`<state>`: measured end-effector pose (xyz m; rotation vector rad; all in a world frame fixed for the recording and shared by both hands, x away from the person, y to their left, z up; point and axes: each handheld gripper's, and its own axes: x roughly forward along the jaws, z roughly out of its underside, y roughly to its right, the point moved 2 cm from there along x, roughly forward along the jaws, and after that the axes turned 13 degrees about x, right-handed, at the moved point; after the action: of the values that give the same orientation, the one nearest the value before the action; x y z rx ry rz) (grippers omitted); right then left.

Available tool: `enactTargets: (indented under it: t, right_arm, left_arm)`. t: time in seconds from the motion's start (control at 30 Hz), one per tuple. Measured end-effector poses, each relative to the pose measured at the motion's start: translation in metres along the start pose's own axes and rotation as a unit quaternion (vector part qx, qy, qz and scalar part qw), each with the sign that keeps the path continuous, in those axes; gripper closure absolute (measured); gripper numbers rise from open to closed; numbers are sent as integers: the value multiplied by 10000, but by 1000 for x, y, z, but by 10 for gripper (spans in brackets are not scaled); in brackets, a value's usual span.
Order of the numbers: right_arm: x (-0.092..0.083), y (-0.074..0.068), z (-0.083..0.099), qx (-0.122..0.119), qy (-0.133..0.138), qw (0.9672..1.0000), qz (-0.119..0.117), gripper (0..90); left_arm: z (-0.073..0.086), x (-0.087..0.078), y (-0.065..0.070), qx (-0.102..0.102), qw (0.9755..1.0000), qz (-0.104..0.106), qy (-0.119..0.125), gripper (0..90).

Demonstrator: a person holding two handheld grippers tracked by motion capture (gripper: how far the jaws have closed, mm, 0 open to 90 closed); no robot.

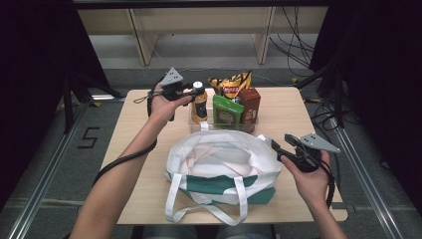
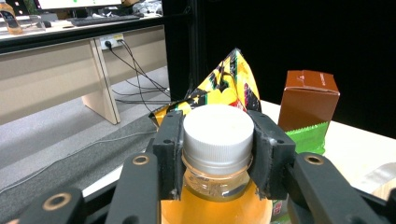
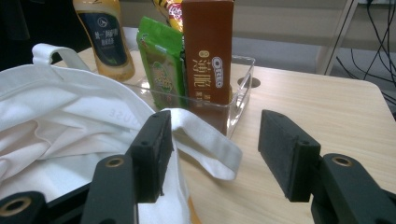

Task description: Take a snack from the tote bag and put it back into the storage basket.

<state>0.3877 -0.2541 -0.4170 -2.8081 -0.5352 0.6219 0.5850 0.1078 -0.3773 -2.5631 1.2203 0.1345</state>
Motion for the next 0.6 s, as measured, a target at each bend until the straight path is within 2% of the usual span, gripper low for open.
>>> enactTargets:
  t: [0.07, 0.17, 0.23, 0.27, 0.33, 0.47, 0.53, 0.6]
  right_arm:
    - [0, 0, 0, -8, 2, 10000, -4, 451]
    - [1, 3, 0, -192, 42, 9998, -43, 451]
    - [2, 1, 1, -66, 20, 10000, -67, 450]
    - [2, 2, 0, -143, 34, 9999, -83, 450]
    - [1, 0, 1, -50, -17, 9999, -86, 450]
    - [1, 0, 1, -32, -29, 10000, -67, 451]
    - [1, 1, 0, -133, 0, 9999, -70, 450]
    - [1, 0, 1, -56, -25, 10000, -37, 450]
  left_arm:
    - [1, 0, 0, 10, 10000, 15, -11, 587]
    - [4, 0, 0, 30, 10000, 10, -46, 587]
    - [5, 0, 0, 12, 10000, 5, -54, 587]
    - [6, 0, 0, 13, 10000, 12, -54, 588]
    - [8, 0, 1, -5, 10000, 7, -69, 588]
    - [12, 1, 3, 34, 9999, 32, -138, 587]
    - [14, 2, 4, -4, 9999, 29, -142, 587]
    - [16, 2, 4, 0, 9999, 40, -163, 587]
